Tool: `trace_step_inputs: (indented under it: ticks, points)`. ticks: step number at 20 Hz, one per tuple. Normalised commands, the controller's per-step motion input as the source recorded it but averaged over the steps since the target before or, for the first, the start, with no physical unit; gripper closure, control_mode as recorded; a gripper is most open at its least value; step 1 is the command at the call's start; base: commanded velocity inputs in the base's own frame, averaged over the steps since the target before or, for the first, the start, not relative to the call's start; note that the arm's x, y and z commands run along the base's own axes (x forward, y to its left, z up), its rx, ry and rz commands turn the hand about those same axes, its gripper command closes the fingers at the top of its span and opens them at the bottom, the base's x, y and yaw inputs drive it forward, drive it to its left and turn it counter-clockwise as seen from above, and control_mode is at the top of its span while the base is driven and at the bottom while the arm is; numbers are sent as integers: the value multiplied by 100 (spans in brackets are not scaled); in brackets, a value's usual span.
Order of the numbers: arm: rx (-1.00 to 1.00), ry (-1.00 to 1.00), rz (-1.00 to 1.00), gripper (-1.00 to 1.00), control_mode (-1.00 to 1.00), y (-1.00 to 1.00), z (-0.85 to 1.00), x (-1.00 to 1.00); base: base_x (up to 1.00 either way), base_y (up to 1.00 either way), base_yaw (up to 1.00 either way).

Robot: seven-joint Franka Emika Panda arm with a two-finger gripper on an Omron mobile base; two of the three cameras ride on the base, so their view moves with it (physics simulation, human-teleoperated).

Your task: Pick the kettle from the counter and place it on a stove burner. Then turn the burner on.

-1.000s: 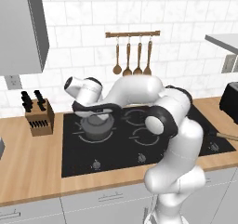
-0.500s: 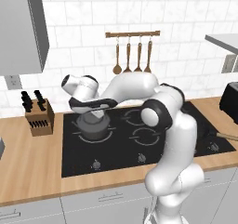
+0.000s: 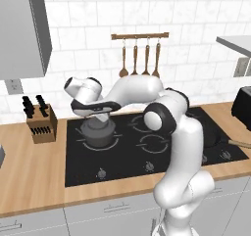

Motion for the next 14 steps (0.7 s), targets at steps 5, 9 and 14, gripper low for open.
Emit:
trace_step_inputs:
  ticks: [5, 9, 14]
  points:
    - [0, 0, 0, -100, -100, 0, 0, 0, 0, 0, 0]
    - [0, 0, 0, -100, -100, 0, 0, -4, 0, 0, 0]
    - [0, -4, 0, -100, -100, 0, 17, -22, 0, 0, 0]
